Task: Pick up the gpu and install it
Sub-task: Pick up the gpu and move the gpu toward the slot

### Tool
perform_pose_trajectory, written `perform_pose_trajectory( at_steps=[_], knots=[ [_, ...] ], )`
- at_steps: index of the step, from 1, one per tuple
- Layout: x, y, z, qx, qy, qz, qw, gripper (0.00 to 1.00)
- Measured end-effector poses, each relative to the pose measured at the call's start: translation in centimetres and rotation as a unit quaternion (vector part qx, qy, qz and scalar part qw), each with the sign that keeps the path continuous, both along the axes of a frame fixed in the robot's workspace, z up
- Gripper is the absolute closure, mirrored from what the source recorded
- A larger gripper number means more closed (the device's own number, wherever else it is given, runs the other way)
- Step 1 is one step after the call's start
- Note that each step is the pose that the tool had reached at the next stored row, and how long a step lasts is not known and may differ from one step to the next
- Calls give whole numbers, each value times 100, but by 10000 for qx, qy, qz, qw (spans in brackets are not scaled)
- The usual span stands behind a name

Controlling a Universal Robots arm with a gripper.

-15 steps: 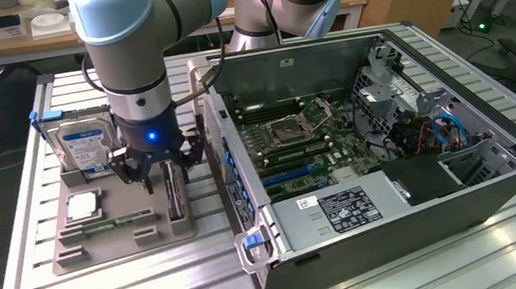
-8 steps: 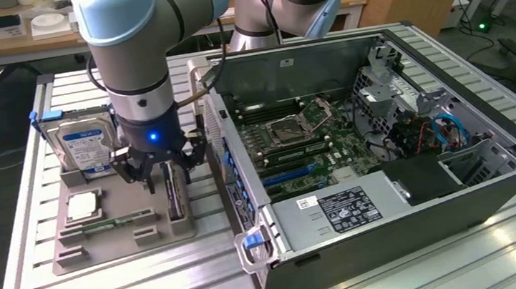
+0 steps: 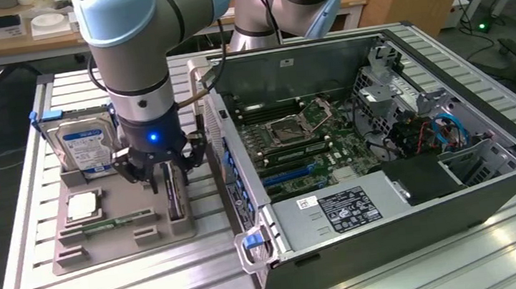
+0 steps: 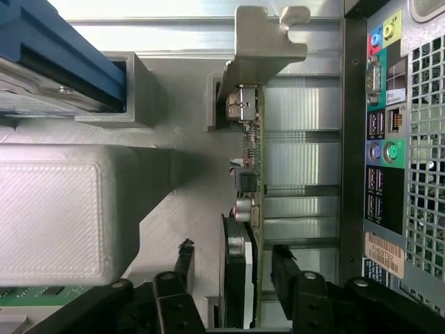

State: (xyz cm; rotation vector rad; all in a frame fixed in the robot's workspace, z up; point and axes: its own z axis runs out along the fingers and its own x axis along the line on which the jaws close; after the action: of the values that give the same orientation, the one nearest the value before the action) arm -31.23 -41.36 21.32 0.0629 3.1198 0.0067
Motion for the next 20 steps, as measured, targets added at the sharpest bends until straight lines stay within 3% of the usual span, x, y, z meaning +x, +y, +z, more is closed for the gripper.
perform_pose_trajectory(
  at_steps=[1, 2, 6, 7, 14, 15, 19, 20],
  knots=[
    [0, 0, 0, 0, 0, 0, 10000, 43],
    [0, 0, 0, 0, 0, 0, 10000, 50],
    [0, 0, 0, 0, 0, 0, 10000, 51],
    [0, 0, 0, 0, 0, 0, 10000, 58],
    [0, 0, 0, 0, 0, 0, 10000, 59],
    [0, 0, 0, 0, 0, 0, 10000, 66],
    [2, 0, -1, 0, -1, -1, 10000, 68],
    [2, 0, -1, 0, -1, 0, 10000, 72]
  ],
)
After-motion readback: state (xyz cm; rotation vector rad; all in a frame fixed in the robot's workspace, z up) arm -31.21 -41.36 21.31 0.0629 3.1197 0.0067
